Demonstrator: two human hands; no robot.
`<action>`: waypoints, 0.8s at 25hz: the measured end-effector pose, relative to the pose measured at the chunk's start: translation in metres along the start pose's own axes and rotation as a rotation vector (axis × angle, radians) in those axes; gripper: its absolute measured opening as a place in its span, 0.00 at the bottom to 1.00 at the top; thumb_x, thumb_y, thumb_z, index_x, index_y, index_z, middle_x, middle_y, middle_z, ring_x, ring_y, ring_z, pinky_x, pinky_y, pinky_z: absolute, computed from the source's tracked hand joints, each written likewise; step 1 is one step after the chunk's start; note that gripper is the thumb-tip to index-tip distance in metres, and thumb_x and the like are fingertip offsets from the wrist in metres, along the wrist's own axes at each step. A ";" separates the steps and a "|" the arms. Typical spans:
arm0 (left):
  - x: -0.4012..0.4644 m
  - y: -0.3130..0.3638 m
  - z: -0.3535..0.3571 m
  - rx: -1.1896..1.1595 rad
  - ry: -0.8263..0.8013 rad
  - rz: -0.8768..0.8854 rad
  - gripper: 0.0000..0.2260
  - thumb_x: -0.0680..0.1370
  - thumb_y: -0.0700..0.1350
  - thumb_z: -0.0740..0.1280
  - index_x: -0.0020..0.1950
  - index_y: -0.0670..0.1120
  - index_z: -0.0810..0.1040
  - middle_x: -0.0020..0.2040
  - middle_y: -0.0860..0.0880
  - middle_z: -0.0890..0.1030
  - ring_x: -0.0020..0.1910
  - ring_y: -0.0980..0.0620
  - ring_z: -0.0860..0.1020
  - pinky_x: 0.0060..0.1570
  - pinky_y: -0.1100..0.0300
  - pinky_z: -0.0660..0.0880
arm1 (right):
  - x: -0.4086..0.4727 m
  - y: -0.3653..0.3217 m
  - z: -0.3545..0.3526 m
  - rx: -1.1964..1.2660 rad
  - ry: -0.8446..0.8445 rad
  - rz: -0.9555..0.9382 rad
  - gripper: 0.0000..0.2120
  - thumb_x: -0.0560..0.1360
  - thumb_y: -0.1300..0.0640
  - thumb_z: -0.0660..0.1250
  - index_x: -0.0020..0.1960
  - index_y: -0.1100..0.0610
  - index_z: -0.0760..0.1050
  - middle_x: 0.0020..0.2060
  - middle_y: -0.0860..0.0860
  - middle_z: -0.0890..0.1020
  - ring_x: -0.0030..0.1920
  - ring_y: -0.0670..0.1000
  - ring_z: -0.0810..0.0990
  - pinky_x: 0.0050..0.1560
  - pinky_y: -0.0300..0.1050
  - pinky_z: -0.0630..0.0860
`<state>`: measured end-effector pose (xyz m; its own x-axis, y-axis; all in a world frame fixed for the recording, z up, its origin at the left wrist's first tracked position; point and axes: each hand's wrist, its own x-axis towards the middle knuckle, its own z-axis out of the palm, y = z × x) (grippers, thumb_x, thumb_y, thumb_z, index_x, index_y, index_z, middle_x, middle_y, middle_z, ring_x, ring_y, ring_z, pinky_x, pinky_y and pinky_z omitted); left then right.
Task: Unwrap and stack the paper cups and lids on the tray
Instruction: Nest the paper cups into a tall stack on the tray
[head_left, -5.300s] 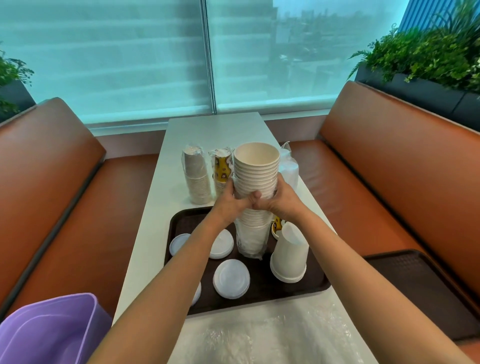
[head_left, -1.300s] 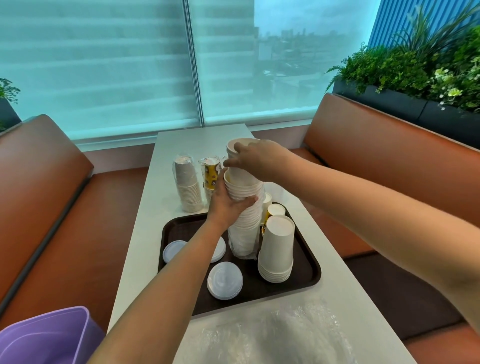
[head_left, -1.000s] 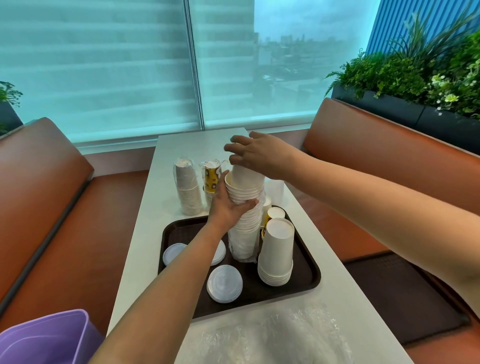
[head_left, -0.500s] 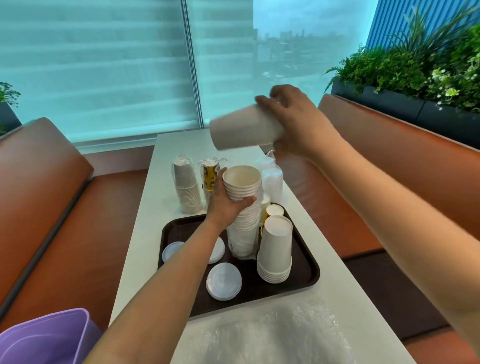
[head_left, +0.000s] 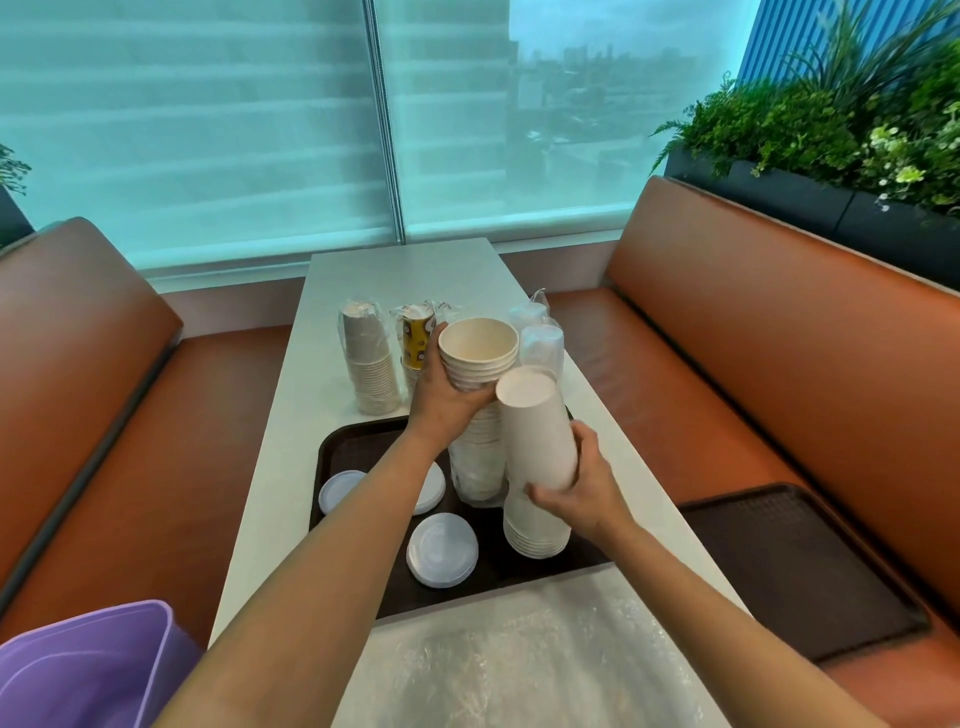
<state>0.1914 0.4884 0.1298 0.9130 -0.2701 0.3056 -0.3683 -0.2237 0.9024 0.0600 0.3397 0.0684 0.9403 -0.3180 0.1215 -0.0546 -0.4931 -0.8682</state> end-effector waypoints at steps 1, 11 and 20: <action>0.000 0.001 0.000 0.014 -0.003 -0.003 0.44 0.65 0.45 0.79 0.74 0.49 0.57 0.68 0.49 0.69 0.66 0.50 0.69 0.63 0.61 0.66 | -0.003 0.013 0.005 -0.011 -0.039 0.080 0.44 0.62 0.54 0.79 0.70 0.54 0.57 0.59 0.48 0.71 0.58 0.49 0.71 0.54 0.41 0.69; -0.003 0.007 0.002 0.011 0.005 -0.022 0.41 0.66 0.46 0.78 0.73 0.49 0.59 0.64 0.50 0.71 0.61 0.55 0.69 0.57 0.63 0.67 | 0.042 -0.074 -0.028 -0.217 0.277 -0.526 0.24 0.71 0.49 0.63 0.62 0.61 0.74 0.60 0.57 0.75 0.62 0.50 0.71 0.64 0.31 0.61; -0.006 0.002 0.001 -0.054 -0.033 -0.139 0.40 0.66 0.47 0.78 0.72 0.48 0.60 0.65 0.49 0.72 0.63 0.51 0.71 0.56 0.62 0.69 | 0.088 -0.143 -0.028 -0.824 -0.358 -0.390 0.05 0.77 0.59 0.63 0.48 0.57 0.77 0.47 0.59 0.81 0.46 0.58 0.76 0.44 0.45 0.67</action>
<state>0.1854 0.4888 0.1299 0.9480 -0.2709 0.1673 -0.2281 -0.2111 0.9505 0.1409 0.3599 0.2170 0.9811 0.1849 0.0576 0.1922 -0.9660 -0.1732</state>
